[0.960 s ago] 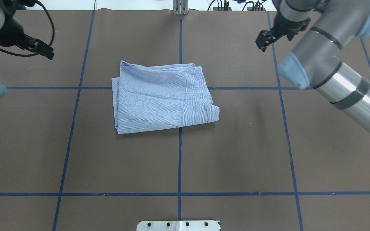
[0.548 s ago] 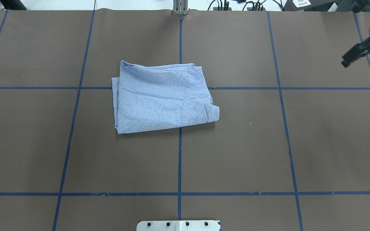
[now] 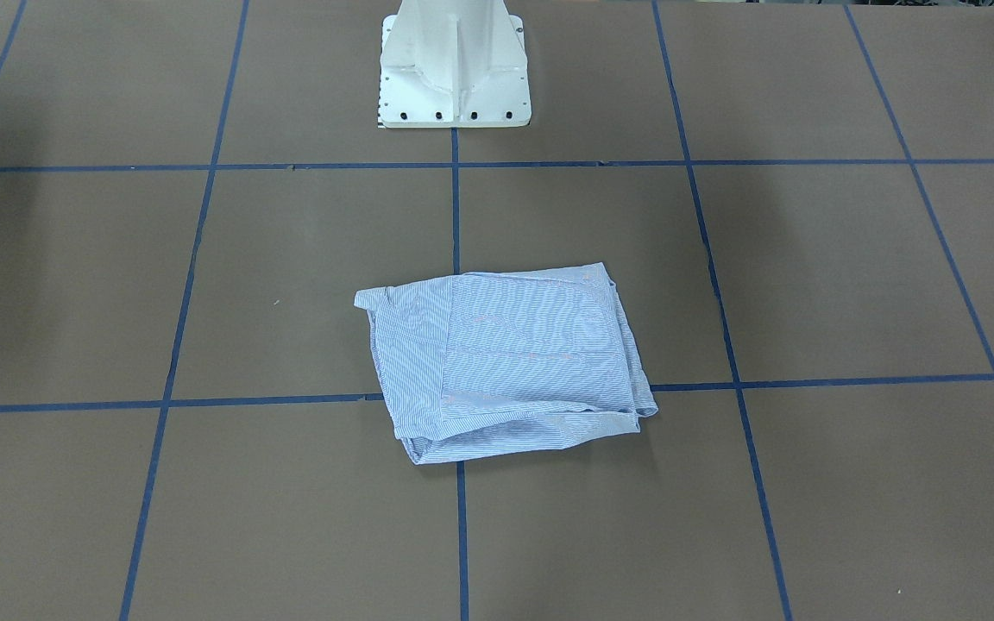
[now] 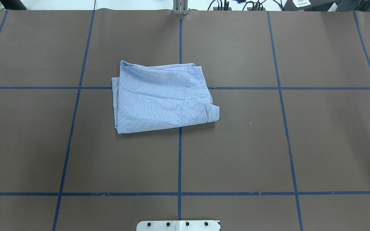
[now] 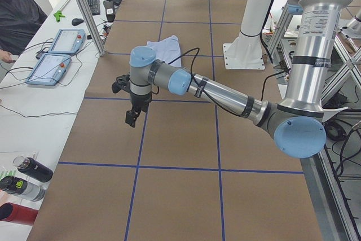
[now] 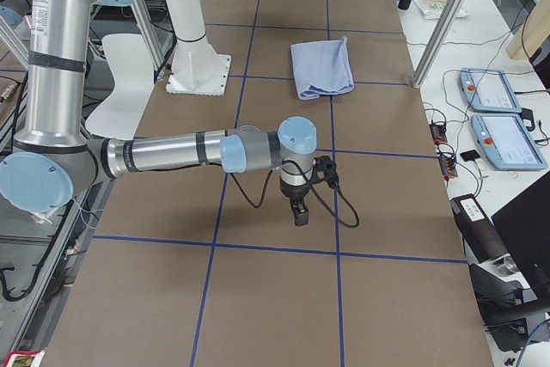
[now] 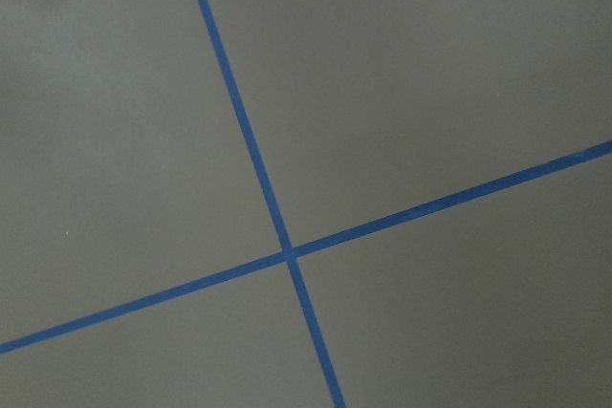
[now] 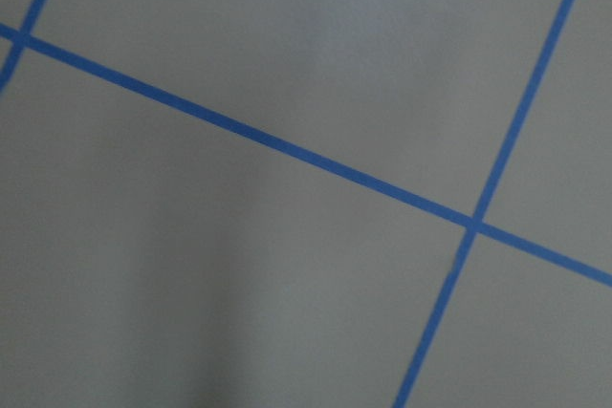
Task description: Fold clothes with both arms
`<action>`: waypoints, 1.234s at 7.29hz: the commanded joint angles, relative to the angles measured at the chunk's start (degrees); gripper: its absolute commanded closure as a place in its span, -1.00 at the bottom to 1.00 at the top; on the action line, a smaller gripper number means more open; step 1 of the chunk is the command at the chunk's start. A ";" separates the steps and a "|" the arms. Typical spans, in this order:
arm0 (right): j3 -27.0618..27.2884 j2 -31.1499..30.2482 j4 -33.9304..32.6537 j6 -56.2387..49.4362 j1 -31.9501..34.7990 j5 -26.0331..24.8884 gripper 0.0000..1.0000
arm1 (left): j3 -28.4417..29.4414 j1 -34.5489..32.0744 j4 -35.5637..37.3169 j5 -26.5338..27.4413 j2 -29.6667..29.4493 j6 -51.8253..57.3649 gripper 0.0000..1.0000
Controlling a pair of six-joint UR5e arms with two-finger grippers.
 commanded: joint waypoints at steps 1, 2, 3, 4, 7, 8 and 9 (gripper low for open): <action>-0.08 -3.23 1.20 2.69 1.20 0.05 -1.00 | 0.47 -3.68 -0.06 -7.19 3.03 0.35 -1.00; -0.25 -3.33 1.20 2.78 1.64 0.05 -1.00 | 0.38 -4.65 -0.06 -10.47 4.53 0.26 -1.00; -0.17 -3.42 1.20 2.78 2.08 0.13 -1.00 | 0.47 -4.57 0.55 -10.07 4.72 -0.52 -1.00; -0.08 -3.42 1.28 2.78 2.18 0.13 -1.00 | 0.56 -4.66 0.64 -9.80 5.33 -0.53 -1.00; 0.10 -3.42 1.20 2.87 2.35 0.22 -1.00 | 3.28 -4.57 0.73 -10.06 6.30 -0.53 -1.00; 0.27 -3.94 1.20 2.87 3.31 0.66 -1.00 | 3.02 -4.66 0.47 -10.50 6.30 -0.27 -1.00; 0.53 -4.55 1.20 2.79 4.19 1.10 -1.00 | 3.19 -4.57 0.38 -9.98 6.39 -0.27 -1.00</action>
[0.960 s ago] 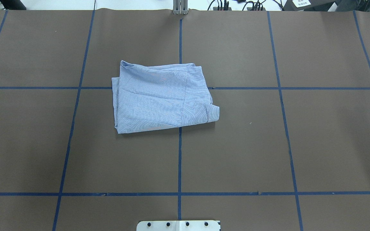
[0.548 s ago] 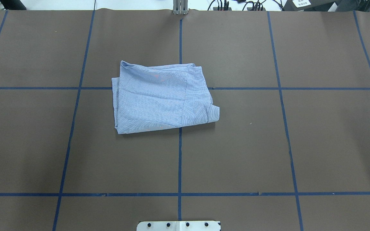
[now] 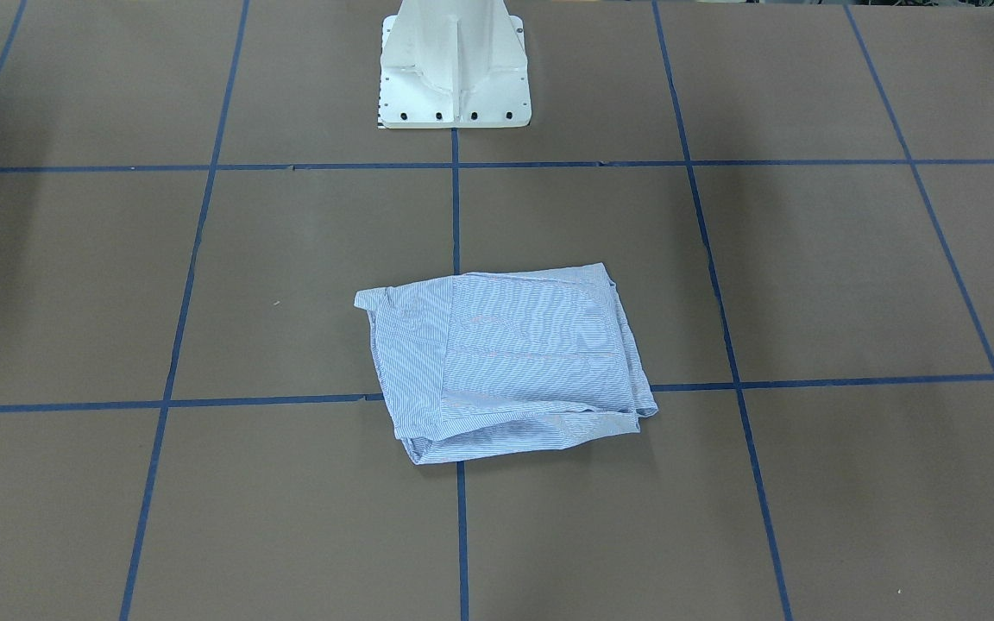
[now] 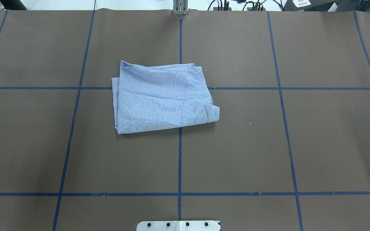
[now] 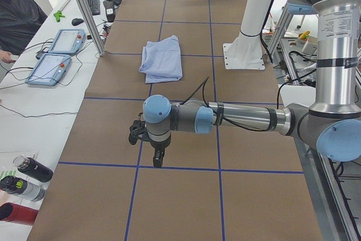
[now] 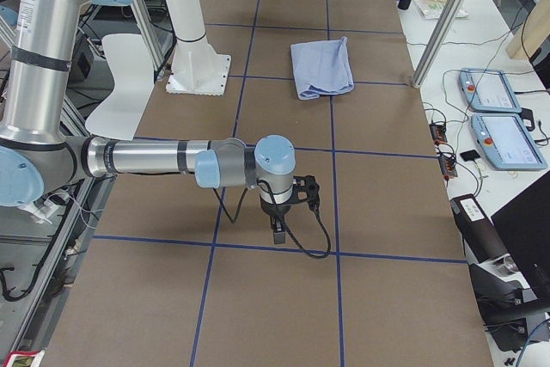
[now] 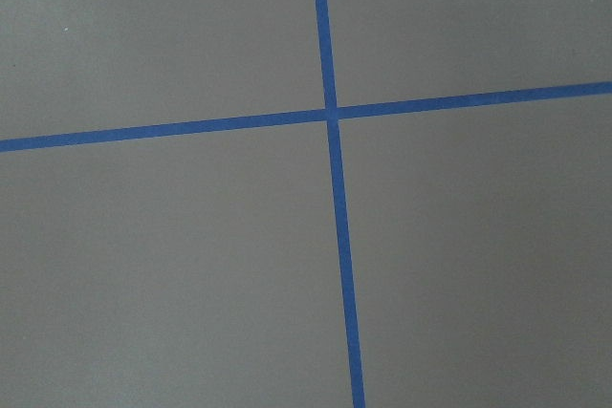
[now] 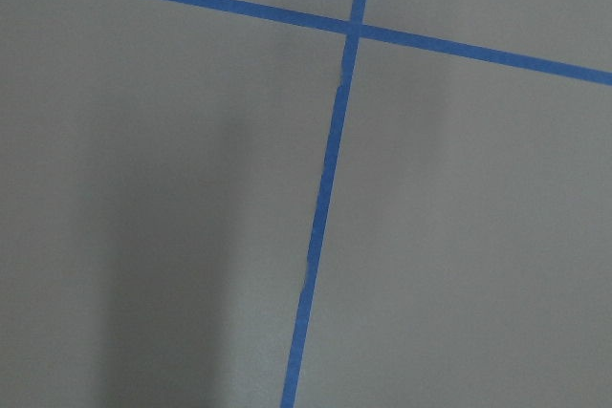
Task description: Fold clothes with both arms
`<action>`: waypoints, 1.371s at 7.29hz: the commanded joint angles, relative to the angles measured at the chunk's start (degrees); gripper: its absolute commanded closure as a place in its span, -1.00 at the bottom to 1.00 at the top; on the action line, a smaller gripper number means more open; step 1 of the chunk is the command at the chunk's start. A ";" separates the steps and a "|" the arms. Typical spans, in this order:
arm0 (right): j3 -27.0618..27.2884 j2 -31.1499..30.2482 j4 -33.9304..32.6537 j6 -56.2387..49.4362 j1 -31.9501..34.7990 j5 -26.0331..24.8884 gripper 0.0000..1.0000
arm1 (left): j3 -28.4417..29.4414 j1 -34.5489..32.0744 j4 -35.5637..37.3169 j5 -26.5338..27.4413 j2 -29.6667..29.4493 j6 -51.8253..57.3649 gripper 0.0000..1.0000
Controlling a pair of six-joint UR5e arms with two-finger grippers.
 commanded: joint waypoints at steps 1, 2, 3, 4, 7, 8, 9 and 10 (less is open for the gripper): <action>0.45 -1.17 0.08 -0.06 1.19 0.58 -1.00 | -0.54 0.04 -0.05 0.21 0.10 0.00 -1.00; 0.36 -1.18 0.08 -0.06 1.28 0.84 -1.00 | -0.20 0.04 -0.05 0.21 0.10 0.00 -1.00; 0.36 -1.18 0.08 -0.06 1.28 0.84 -1.00 | -0.37 0.04 0.04 0.21 0.10 0.00 -1.00; 0.36 -1.18 0.08 -0.06 1.28 0.84 -1.00 | -0.55 0.04 -0.14 0.21 0.79 0.00 -1.00; 0.19 -1.62 1.83 -0.14 1.28 1.72 -1.00 | -0.55 0.04 0.13 0.21 1.15 -0.08 -1.00; 0.36 -2.05 2.02 -0.06 1.28 1.81 -1.00 | -0.37 0.13 0.04 0.21 2.28 0.00 -1.00; 0.27 -2.06 2.02 -0.06 1.28 2.07 -1.00 | -0.55 0.13 -0.14 0.21 2.90 0.00 -1.00; 0.27 -2.06 2.02 -0.06 1.28 2.07 -1.00 | -0.55 0.13 -0.14 0.21 3.00 0.00 -1.00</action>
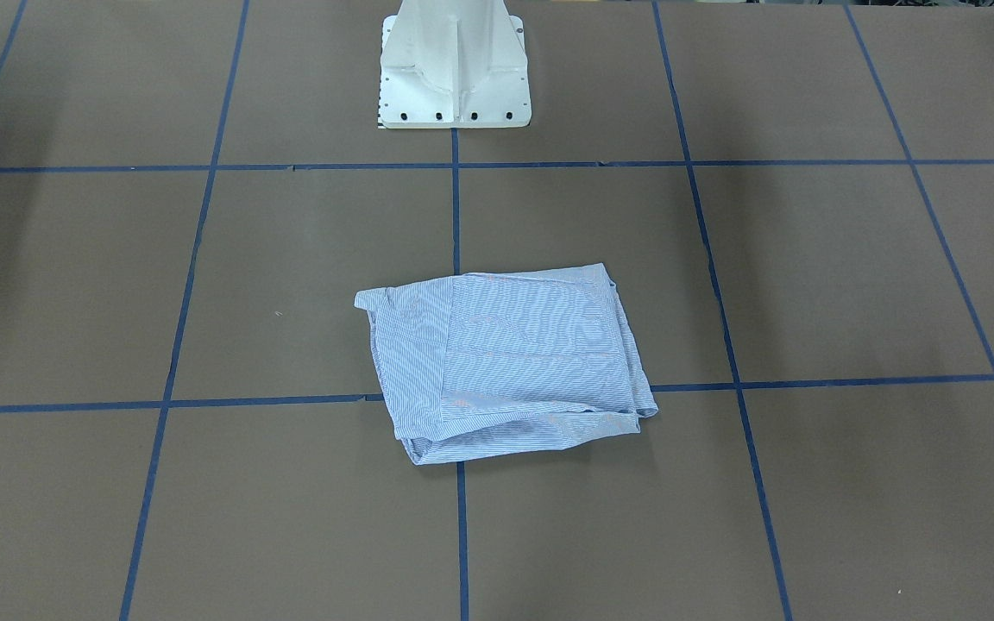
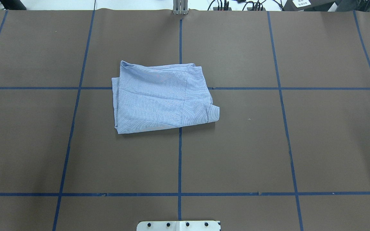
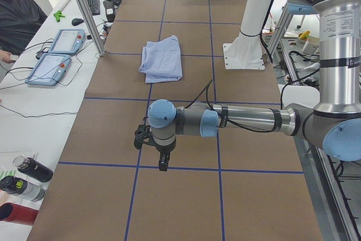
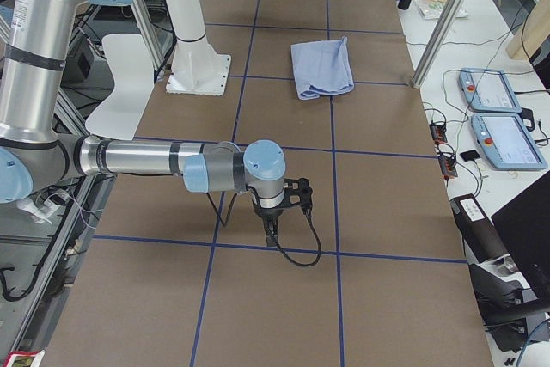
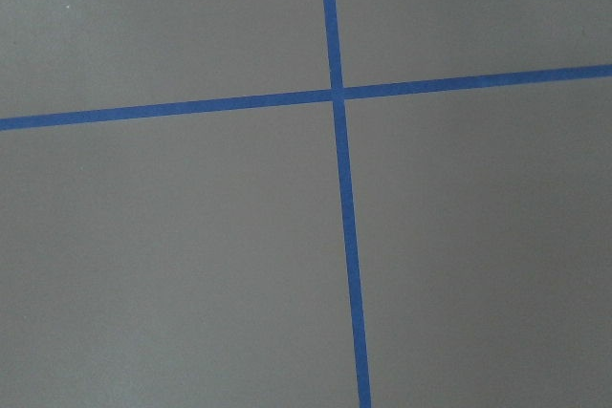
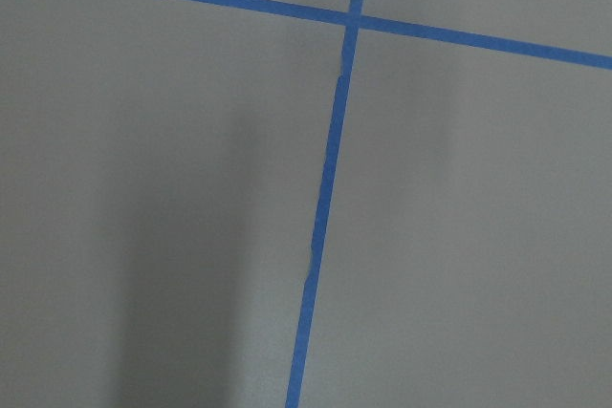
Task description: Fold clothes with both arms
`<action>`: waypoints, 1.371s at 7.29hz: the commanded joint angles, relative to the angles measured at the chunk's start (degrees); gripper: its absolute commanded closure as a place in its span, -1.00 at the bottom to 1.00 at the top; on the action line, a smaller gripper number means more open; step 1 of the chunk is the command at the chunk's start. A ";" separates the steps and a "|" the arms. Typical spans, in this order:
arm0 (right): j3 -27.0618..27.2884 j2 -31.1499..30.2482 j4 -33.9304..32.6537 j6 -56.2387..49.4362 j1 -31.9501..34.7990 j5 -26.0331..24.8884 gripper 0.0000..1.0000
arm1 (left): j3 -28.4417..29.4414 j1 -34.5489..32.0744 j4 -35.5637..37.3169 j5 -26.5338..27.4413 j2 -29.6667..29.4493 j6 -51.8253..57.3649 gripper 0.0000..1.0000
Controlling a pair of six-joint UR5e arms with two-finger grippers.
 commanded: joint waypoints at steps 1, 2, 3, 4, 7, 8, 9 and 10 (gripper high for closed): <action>-0.03 -0.06 0.17 0.01 -0.09 0.11 -1.00 | -0.13 0.02 -0.07 0.00 0.43 0.01 -1.00; 0.06 -0.06 0.17 0.01 0.00 0.11 -1.00 | -0.04 0.02 -0.07 0.00 0.43 0.01 -1.00; 0.06 -0.06 0.17 0.01 0.00 0.11 -1.00 | -0.04 0.02 -0.07 0.00 0.43 0.01 -1.00; -0.03 -0.06 0.17 0.01 0.00 0.11 -1.00 | -0.04 0.02 -0.07 0.00 0.43 0.01 -1.00; -0.03 0.02 0.17 0.01 -0.09 0.11 -1.00 | 0.40 0.02 -0.07 0.00 0.43 0.01 -1.00; -0.03 0.02 0.17 0.01 -0.09 0.11 -1.00 | 0.57 0.02 -0.16 0.00 0.43 0.01 -1.00; 0.06 0.11 0.17 0.01 -0.09 0.11 -1.00 | 0.57 0.02 -0.07 0.00 0.43 0.01 -1.00; 0.06 0.11 0.17 0.01 -0.09 0.11 -1.00 | 0.66 0.02 -0.07 0.00 0.43 0.01 -1.00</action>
